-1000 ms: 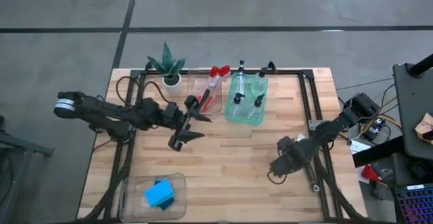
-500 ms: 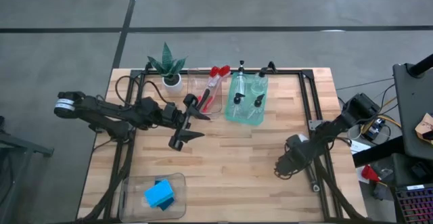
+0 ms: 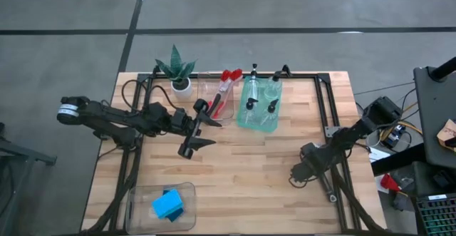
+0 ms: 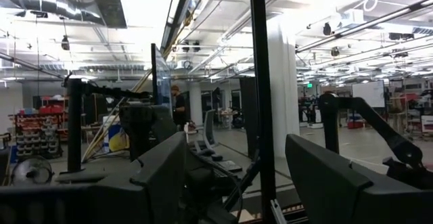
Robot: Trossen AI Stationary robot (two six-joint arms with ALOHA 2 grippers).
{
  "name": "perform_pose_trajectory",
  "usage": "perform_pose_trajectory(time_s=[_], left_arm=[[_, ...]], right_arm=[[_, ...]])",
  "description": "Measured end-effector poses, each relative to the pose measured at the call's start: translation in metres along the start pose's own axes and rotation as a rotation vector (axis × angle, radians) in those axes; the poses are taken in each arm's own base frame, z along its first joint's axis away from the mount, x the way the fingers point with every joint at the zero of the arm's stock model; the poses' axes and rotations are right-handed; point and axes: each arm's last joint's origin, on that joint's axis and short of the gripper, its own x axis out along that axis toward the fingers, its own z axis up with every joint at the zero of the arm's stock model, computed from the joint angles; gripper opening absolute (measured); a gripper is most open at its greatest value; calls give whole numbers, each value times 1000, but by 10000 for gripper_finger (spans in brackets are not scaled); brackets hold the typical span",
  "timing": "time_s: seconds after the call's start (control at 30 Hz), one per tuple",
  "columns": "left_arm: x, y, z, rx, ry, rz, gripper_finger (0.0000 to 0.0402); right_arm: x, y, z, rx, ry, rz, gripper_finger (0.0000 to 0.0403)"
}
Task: Pick & Place Kitchen Sink Supplies
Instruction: Put the black dish brush into the top transparent bin
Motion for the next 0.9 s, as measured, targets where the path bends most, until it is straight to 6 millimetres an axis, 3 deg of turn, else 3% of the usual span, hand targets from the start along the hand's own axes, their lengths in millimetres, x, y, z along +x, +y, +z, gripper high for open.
perform_pose_trajectory(time_s=[0.27,0.53,0.7,0.9], left_arm=[[0,0,-1,-17,7,0,246],[-1,0,-7,-45,67,0,246],[-1,-1,-10,-56,102,-29,246],[-2,-3,-23,-68,219,-66,246]], right_arm=[[-17,13,-3,-47,-48,160,121],[-41,27,-8,-147,-151,296,120],[-82,40,-12,-238,-338,468,128],[-153,48,-18,-362,-676,676,124]])
